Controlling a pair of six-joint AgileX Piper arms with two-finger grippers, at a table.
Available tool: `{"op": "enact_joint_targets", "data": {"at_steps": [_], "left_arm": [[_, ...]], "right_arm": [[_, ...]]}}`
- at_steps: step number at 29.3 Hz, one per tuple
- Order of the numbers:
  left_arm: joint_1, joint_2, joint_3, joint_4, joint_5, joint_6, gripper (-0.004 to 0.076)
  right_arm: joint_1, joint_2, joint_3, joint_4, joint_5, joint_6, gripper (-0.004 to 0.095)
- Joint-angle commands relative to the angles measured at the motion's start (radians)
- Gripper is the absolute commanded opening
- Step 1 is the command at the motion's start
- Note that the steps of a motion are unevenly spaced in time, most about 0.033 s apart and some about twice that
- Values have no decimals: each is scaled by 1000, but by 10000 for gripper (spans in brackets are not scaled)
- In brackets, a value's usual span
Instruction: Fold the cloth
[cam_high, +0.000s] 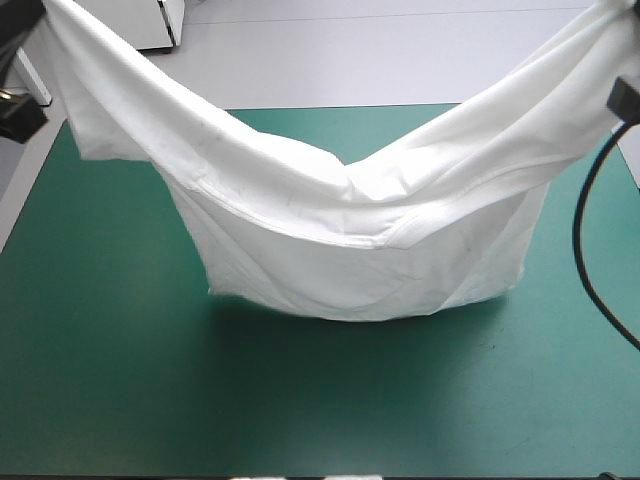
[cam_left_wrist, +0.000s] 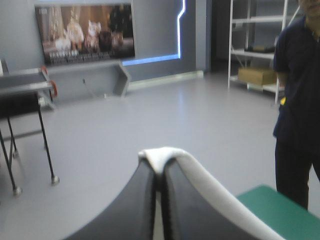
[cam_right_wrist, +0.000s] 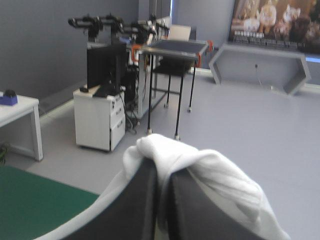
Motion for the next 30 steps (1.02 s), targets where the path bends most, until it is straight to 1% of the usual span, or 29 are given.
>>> {"op": "enact_joint_targets", "data": {"at_steps": [1, 5, 8, 12, 14, 17, 21, 23, 25, 27, 30], "left_arm": [[-1, -2, -115, -31, -184, 1, -22], [-1, -2, -167, -56, -258, 1, -22], [-1, -2, -174, -65, -268, 1, -22], [-1, 10, -161, -63, -237, 1, -22], [-1, 32, -149, -53, -203, 1, -22], [-1, 72, -126, -46, -130, 1, -22], [-1, 144, -67, 18, 9, -8, -22], [-1, 183, -27, 70, 48, -14, -22], [-1, 221, 19, 105, 49, -14, -22], [-1, 272, 68, 127, 27, -16, -22], [-1, 356, 118, 132, -29, -16, -22]], "right_arm": [[0, 31, -162, 47, -63, -48, -14], [0, 41, -201, 61, -112, -48, -12], [0, 41, -201, 74, -114, -48, -12], [0, 54, -201, 72, -111, -43, -12], [0, 72, -191, 51, -77, -39, -12], [0, 113, -154, 0, -1, 6, -12], [0, 169, -35, -70, -3, 84, -13], [0, 204, 28, -118, -3, 107, -13], [0, 239, 95, -153, -6, 120, -17], [-8, 284, 155, -181, -25, 142, -17], [-55, 356, 211, -156, -65, 152, -17]]}}
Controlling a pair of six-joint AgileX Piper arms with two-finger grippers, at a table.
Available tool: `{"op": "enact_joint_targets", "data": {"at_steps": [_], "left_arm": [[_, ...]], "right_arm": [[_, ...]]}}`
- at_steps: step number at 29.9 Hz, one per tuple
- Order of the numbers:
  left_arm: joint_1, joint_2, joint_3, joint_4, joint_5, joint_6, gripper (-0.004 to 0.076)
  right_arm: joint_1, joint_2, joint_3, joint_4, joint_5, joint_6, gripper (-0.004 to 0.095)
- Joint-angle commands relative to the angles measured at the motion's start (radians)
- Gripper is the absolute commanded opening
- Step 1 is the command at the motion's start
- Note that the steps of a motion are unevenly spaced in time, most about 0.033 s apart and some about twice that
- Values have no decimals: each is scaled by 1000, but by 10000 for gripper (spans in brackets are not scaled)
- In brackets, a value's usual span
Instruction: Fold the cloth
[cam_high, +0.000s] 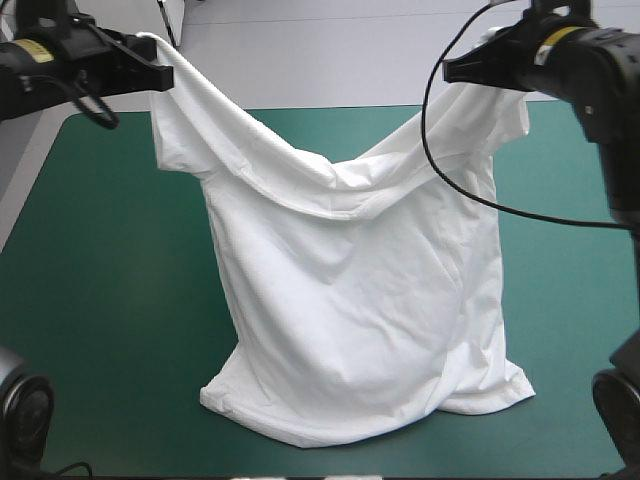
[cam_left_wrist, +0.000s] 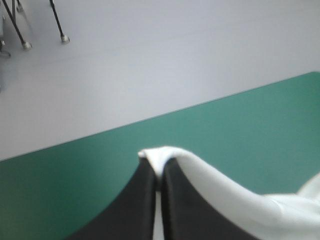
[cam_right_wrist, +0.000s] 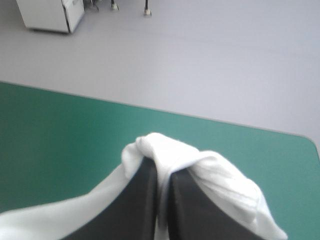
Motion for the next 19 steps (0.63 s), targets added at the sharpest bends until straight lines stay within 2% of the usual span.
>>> {"op": "enact_joint_targets", "data": {"at_steps": [1, 9, 12, 19], "left_arm": [[-1, 63, 20, 0, -138, -10, -22], [-1, 312, 20, 36, -365, -10, -22], [-1, 395, 20, 22, -396, -6, -22], [-1, 553, 20, -8, -419, -6, -22]], "right_arm": [[-54, 43, 31, -10, -76, 16, -17], [-188, 265, 33, 87, -187, 4, -17], [-220, 341, 33, 171, -193, -43, -17], [-290, 520, 33, 322, -197, -33, -16]]}}
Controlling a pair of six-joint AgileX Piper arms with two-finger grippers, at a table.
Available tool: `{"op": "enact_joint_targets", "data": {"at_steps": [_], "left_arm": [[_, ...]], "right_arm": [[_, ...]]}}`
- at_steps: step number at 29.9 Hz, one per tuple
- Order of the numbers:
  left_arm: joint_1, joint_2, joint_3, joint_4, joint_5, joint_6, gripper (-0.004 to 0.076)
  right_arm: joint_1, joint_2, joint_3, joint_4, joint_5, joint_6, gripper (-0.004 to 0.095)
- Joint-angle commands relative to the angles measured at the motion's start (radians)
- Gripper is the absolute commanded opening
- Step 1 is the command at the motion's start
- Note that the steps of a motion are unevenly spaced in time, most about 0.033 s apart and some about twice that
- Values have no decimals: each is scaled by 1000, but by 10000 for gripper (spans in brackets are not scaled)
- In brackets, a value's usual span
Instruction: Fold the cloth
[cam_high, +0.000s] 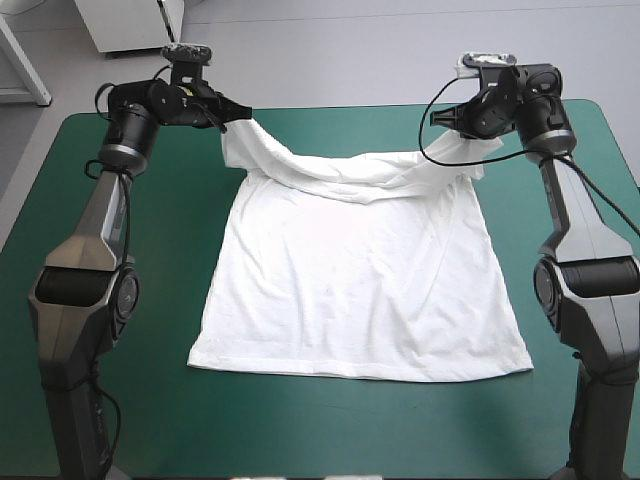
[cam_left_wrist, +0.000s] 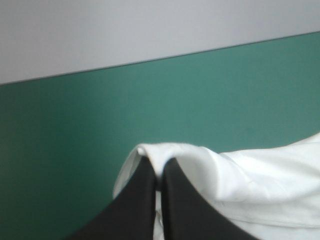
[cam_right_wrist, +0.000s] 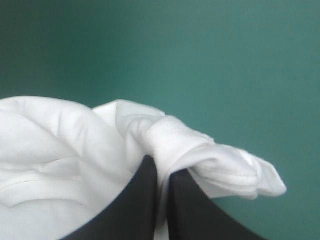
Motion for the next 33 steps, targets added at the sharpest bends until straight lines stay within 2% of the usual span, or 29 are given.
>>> {"op": "enact_joint_targets", "data": {"at_steps": [1, 4, 7, 9, 11, 13, 15, 16, 19, 22, 26, 33], "left_arm": [[-1, -6, -26, -30, -88, -3, -22], [-1, 50, -26, -36, -130, -10, -22], [-1, 93, -26, -74, -144, -35, 4], [-1, 110, -26, -126, -127, -26, 76], [-1, 114, -26, -163, -112, 8, 195], [-1, 114, -29, -179, -98, 46, 327], [-1, 105, -49, -186, -39, 46, 445], [-1, 103, -70, -196, 10, 52, 475], [-1, 98, -139, -192, 116, 114, 480], [-1, 98, -230, -143, 237, 102, 478], [-1, 96, -334, -9, 436, 50, 439], [-4, -21, -334, 31, 438, -10, 407]], "right_arm": [[-31, -1, -24, 47, -57, -14, -15], [-32, 43, -24, 42, -55, -38, 13], [-32, 64, -24, 72, -48, -70, 143], [-32, 73, -26, 94, -47, -83, 306], [-32, 74, -26, 98, -44, -83, 475], [-32, 72, -28, 92, -29, -83, 568], [-32, 66, -35, 85, -1, -70, 576], [-32, 66, -47, 84, 18, -70, 568], [-32, 64, -91, 84, 72, -70, 534], [-32, 61, -154, 84, 142, -70, 531], [-30, 13, -157, 81, 142, -63, 530], [-30, -103, -147, 58, 144, -63, 465]]}}
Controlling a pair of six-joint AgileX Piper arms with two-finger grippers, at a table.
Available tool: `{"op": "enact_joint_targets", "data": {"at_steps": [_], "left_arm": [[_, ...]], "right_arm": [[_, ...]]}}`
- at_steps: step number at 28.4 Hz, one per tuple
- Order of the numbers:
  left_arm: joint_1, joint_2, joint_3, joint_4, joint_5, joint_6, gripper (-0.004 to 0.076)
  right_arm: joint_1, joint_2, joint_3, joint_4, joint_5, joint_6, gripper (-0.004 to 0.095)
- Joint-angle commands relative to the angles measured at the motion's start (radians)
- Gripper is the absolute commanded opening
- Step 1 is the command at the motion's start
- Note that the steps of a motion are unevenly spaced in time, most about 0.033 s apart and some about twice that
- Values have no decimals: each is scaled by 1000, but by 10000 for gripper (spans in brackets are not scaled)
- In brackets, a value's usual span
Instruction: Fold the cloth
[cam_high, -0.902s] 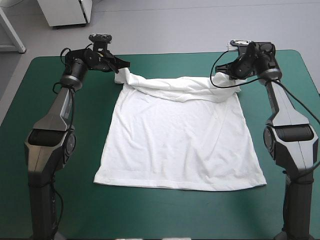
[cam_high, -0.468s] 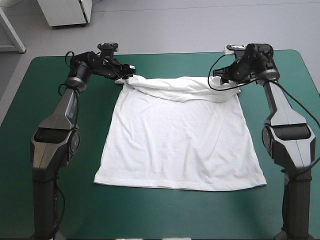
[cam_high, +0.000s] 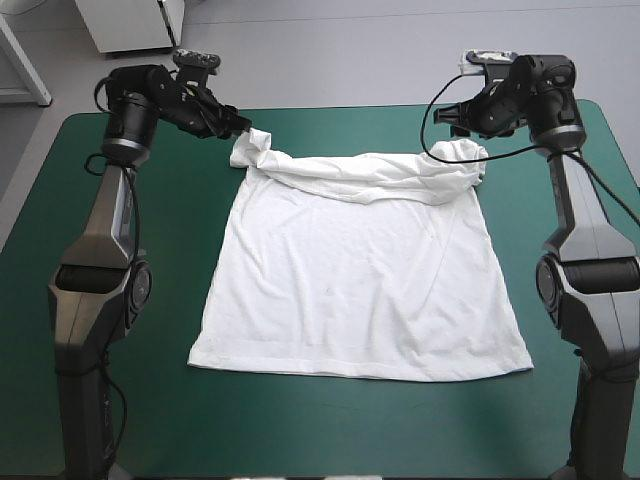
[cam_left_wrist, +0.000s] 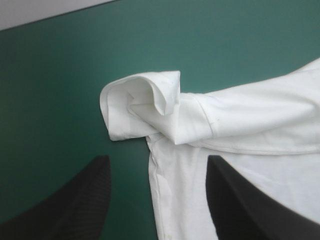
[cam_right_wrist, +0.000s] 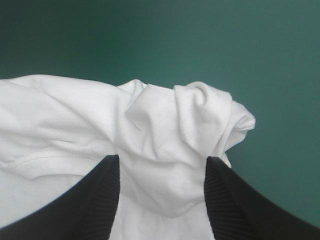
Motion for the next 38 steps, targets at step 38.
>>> {"op": "enact_joint_targets", "data": {"at_steps": [38], "left_arm": [[-363, -1045, 1590, 289, -170, -591, 257]], "right_arm": [[-5, -1027, 1034, -34, 0, 66, 463]]}}
